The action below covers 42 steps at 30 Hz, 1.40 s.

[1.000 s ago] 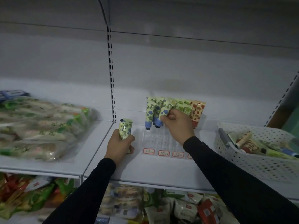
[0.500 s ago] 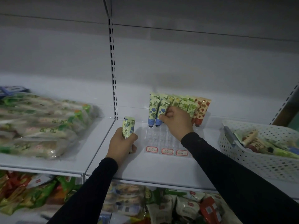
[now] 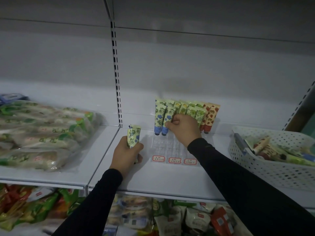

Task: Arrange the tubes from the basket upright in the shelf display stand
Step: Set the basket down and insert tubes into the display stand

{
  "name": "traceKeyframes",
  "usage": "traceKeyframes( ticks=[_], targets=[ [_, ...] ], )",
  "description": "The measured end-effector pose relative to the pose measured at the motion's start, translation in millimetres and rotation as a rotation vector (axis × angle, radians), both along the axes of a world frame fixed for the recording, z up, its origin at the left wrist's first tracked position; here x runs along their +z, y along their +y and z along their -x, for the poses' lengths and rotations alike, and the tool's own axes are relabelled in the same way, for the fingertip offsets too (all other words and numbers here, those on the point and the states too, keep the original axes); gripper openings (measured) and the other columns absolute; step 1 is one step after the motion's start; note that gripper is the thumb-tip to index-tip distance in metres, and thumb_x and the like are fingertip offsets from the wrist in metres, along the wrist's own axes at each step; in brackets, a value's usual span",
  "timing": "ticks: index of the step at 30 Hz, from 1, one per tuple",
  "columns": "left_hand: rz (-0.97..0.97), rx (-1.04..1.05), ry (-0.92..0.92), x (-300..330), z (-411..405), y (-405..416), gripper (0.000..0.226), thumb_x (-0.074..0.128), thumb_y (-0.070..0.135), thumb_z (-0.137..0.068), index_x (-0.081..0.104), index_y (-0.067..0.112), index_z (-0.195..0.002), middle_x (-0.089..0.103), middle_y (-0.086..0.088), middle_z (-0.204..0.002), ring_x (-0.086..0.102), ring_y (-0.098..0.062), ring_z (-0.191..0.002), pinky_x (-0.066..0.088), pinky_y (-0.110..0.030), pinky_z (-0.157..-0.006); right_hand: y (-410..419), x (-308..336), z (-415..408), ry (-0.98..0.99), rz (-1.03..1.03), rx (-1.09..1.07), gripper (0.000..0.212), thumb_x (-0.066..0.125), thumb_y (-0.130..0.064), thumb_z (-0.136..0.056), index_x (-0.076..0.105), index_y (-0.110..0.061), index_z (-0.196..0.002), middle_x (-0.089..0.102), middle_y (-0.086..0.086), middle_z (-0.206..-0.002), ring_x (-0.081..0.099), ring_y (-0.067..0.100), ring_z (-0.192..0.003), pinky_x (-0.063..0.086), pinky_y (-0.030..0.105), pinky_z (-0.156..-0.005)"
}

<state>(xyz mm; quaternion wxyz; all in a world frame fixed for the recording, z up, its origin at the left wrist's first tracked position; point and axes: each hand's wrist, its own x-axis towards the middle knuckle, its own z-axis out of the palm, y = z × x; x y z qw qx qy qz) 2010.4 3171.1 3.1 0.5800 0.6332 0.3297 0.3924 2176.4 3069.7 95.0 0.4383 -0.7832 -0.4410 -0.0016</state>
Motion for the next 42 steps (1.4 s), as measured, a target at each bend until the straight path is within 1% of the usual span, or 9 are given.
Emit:
traceKeyframes(
  ticks=[7, 10, 13, 16, 19, 26, 31, 36, 42],
  targets=[
    [-0.006, 0.001, 0.003, 0.5, -0.2, -1.0, 0.028, 0.065, 0.027, -0.069, 0.051, 0.014, -0.089, 0.055, -0.009, -0.073, 0.058, -0.023, -0.052, 0.048, -0.036, -0.055, -7.4, 7.7, 2.2, -0.037, -0.18, -0.035, 0.025, 0.063, -0.029, -0.094, 0.067, -0.005, -0.09, 0.067, -0.002, -0.081, 0.059, 0.006, -0.071, 0.039, 0.003, -0.059],
    [-0.003, 0.003, 0.002, 0.7, -0.2, -1.8, 0.028, 0.064, 0.028, -0.068, 0.051, 0.014, -0.089, 0.055, -0.009, -0.072, 0.057, -0.023, -0.053, 0.047, -0.035, -0.054, -6.2, 11.9, 1.4, -0.073, -0.2, -0.021, 0.028, 0.061, -0.027, -0.095, 0.069, -0.001, -0.09, 0.071, 0.004, -0.083, 0.062, 0.011, -0.073, 0.043, 0.006, -0.06],
    [-0.007, 0.002, 0.002, -0.2, 0.4, -1.3, 0.028, 0.065, 0.028, -0.069, 0.051, 0.014, -0.089, 0.055, -0.008, -0.071, 0.057, -0.024, -0.054, 0.047, -0.036, -0.055, -1.3, 12.4, -2.4, -0.141, -0.177, -0.025, 0.035, 0.057, -0.031, -0.097, 0.069, 0.0, -0.084, 0.07, 0.011, -0.078, 0.065, 0.022, -0.073, 0.048, 0.023, -0.065],
    [-0.008, -0.002, 0.012, -0.3, 0.6, -1.1, 0.028, 0.065, 0.028, -0.069, 0.051, 0.015, -0.09, 0.055, -0.009, -0.073, 0.058, -0.023, -0.054, 0.048, -0.035, -0.055, 3.1, 13.8, -6.6, -0.21, -0.143, -0.042, 0.041, 0.053, -0.033, -0.098, 0.065, -0.004, -0.073, 0.063, 0.007, -0.065, 0.057, 0.02, -0.063, 0.037, 0.016, -0.054],
    [-0.011, 0.005, 0.011, 0.2, 0.0, -1.3, 0.027, 0.064, 0.027, -0.069, 0.051, 0.015, -0.089, 0.055, -0.008, -0.071, 0.057, -0.023, -0.053, 0.047, -0.035, -0.055, 5.1, 17.7, -7.6, -0.276, -0.129, -0.049, 0.044, 0.051, -0.031, -0.1, 0.057, -0.009, -0.062, 0.044, -0.002, -0.051, 0.038, 0.012, -0.048, 0.029, 0.014, -0.049],
    [-0.03, 0.015, 0.025, -0.1, -0.5, -2.2, 0.027, 0.064, 0.027, -0.069, 0.051, 0.015, -0.089, 0.055, -0.008, -0.07, 0.058, -0.022, -0.051, 0.046, -0.034, -0.053, 5.0, 25.0, -11.1, -0.379, -0.049, -0.004, 0.053, 0.05, -0.023, -0.099, 0.031, -0.024, -0.05, 0.031, -0.006, -0.045, 0.03, 0.008, -0.043, 0.025, 0.013, -0.045],
    [-0.037, 0.012, 0.022, 0.1, -1.2, -2.8, 0.027, 0.064, 0.027, -0.07, 0.051, 0.014, -0.09, 0.056, -0.01, -0.073, 0.058, -0.022, -0.052, 0.047, -0.034, -0.053, 4.6, 24.6, -17.4, -0.362, -0.028, 0.041, 0.047, 0.05, -0.024, -0.1, 0.047, -0.009, -0.056, 0.047, 0.008, -0.051, 0.038, 0.017, -0.049, 0.031, 0.033, -0.054],
    [-0.024, 0.012, 0.016, -0.3, -1.4, -2.7, 0.027, 0.064, 0.026, -0.071, 0.051, 0.014, -0.091, 0.056, -0.01, -0.075, 0.058, -0.021, -0.053, 0.048, -0.032, -0.052, 4.7, 21.6, -20.3, -0.32, -0.058, 0.063, 0.047, 0.05, -0.027, -0.1, 0.057, 0.001, -0.063, 0.062, 0.019, -0.062, 0.06, 0.032, -0.063, 0.05, 0.035, -0.065],
    [-0.019, 0.009, 0.019, -1.9, -1.0, 0.2, 0.029, 0.066, 0.028, -0.069, 0.052, 0.014, -0.09, 0.056, -0.009, -0.074, 0.059, -0.023, -0.053, 0.049, -0.036, -0.056, -1.0, 17.7, -15.6, -0.199, -0.104, 0.058, 0.054, 0.049, -0.036, -0.1, 0.056, 0.002, -0.063, 0.061, 0.022, -0.063, 0.064, 0.035, -0.065, 0.052, 0.038, -0.066]
  ],
)
